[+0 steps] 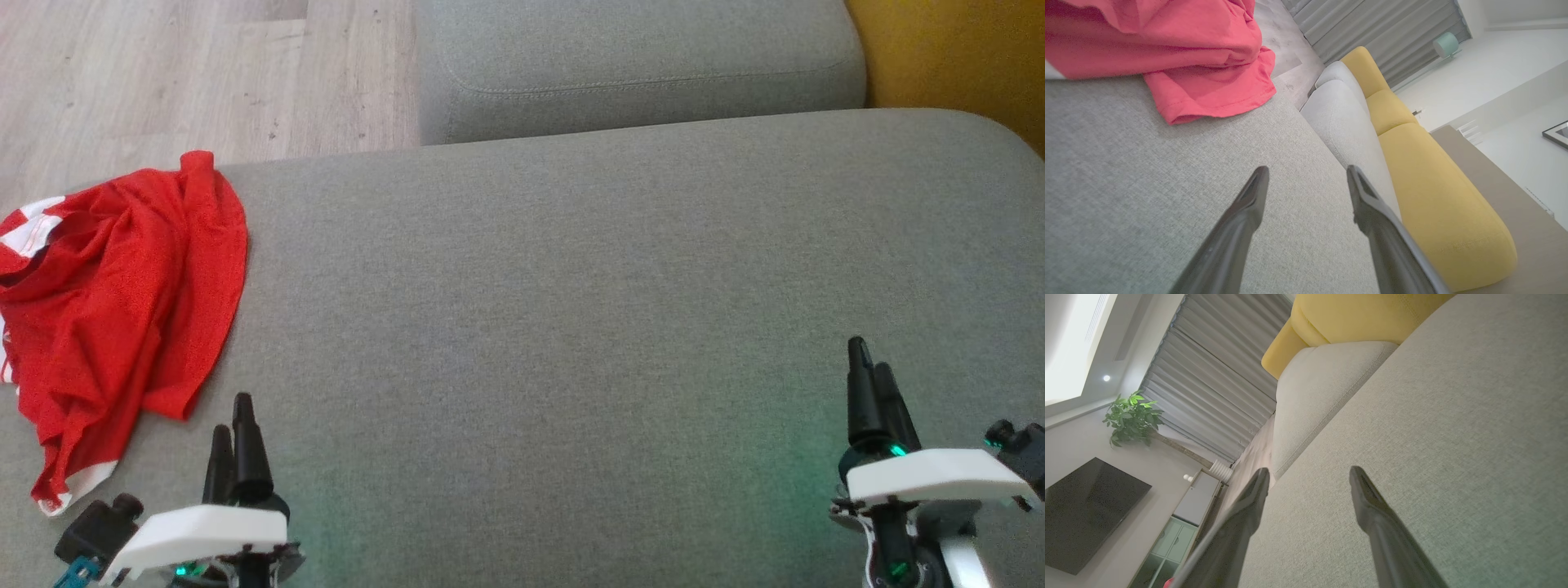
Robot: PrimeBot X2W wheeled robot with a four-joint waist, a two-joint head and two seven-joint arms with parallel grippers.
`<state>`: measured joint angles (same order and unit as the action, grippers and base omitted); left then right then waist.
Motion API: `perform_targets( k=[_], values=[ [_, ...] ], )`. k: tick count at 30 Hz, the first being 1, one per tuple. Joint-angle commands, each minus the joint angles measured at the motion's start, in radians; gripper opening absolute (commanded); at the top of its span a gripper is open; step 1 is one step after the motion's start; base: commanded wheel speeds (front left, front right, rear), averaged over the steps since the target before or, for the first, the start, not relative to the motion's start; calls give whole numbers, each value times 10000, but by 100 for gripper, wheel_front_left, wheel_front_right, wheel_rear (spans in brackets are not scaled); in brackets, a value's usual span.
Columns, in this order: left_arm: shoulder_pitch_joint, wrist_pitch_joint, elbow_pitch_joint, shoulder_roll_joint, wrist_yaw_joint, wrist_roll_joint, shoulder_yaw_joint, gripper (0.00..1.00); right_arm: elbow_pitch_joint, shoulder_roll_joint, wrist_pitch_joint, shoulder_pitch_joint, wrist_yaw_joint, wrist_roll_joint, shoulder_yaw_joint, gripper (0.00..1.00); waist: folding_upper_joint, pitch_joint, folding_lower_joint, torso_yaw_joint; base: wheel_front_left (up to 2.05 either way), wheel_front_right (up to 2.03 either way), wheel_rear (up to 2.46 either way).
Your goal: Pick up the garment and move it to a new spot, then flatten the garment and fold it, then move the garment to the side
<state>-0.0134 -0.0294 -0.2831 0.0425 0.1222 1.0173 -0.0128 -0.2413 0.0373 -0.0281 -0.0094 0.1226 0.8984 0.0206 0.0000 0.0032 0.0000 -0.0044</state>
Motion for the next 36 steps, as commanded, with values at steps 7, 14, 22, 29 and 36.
perform_targets(
  k=[7,14,22,29,36],
  values=[
    [-299,-320,349,173,17,-1121,-62,100,444,67,-346,-277,38,-1217,-307,100,0,18,0,-31,0,0,0],
    [-330,-528,263,282,27,-2041,-176,100,510,73,-552,-267,43,-2219,-469,100,0,25,0,-52,0,0,0],
    [-375,-765,42,411,-5,-3097,-236,100,501,81,-789,-257,48,-3385,-671,100,0,40,0,-63,0,0,0],
    [-390,-972,-169,510,-52,-4003,-294,100,439,87,-994,-237,52,-4399,-819,100,0,36,0,-61,0,0,0],
    [-394,-1151,-222,581,-116,-4718,-270,100,369,93,-1171,-211,56,-5247,-952,100,0,38,0,-55,0,0,0]
  ],
)
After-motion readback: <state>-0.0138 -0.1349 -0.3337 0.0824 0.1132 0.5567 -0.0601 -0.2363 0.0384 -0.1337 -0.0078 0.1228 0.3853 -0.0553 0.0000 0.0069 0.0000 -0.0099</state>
